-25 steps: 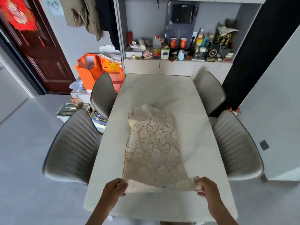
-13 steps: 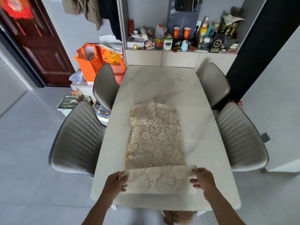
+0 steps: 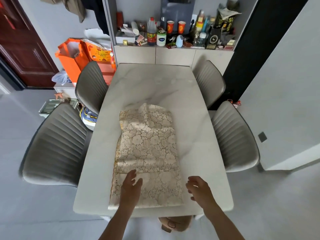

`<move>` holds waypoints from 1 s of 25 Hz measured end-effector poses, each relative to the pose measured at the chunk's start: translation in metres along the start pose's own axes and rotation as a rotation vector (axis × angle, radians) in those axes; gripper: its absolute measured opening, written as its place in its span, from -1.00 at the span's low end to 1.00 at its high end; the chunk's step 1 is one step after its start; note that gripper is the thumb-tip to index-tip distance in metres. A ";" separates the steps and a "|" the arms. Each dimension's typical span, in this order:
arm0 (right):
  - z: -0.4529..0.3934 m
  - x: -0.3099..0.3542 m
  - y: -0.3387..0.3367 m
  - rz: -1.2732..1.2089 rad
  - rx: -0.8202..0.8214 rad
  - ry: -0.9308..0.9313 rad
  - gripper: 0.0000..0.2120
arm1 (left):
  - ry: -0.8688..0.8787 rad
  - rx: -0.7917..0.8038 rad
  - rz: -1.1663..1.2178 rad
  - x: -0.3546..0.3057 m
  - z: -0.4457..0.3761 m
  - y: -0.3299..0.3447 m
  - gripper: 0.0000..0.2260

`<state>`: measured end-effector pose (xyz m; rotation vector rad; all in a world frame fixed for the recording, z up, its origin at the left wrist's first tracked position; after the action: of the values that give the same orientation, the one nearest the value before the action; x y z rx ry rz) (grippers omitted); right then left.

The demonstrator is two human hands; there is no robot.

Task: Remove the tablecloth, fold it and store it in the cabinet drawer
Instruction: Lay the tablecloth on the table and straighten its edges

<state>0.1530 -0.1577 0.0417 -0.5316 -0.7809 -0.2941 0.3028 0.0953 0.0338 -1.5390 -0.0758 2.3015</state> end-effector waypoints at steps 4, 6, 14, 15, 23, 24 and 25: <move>-0.006 0.023 -0.060 -0.029 0.016 -0.155 -0.83 | 0.108 -0.015 -0.008 -0.041 0.028 0.062 -0.63; -0.017 0.032 -0.110 -0.049 0.017 -0.241 -0.83 | 0.161 -0.057 0.039 -0.074 0.041 0.108 -0.61; -0.017 0.065 -0.287 0.034 0.185 -0.469 -0.79 | 0.255 -0.208 0.192 -0.174 0.120 0.263 -0.53; -0.020 0.080 -0.301 0.024 0.204 -0.498 -0.76 | 0.281 -0.221 0.190 -0.191 0.120 0.277 -0.53; -0.101 0.156 -0.365 0.032 0.327 -0.543 -0.54 | 0.250 -0.346 0.312 -0.234 0.054 0.367 -0.52; -0.118 0.164 -0.372 0.032 0.344 -0.541 -0.55 | 0.233 -0.359 0.326 -0.235 0.037 0.383 -0.52; -0.137 0.172 -0.379 0.029 0.362 -0.537 -0.57 | 0.217 -0.366 0.342 -0.236 0.019 0.400 -0.53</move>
<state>0.1837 -0.5580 0.2169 -0.2761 -1.3146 0.0269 0.2561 -0.3522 0.1513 -2.1222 -0.2009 2.4570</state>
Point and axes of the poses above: each hand's wrist, its own z-axis away from the middle knuckle, its own y-axis out of the palm, x = y × z, the point moved 8 cm from there along -z, towards the middle knuckle, and after that the axes turned 2 degrees about z, right-handed, at the moved point
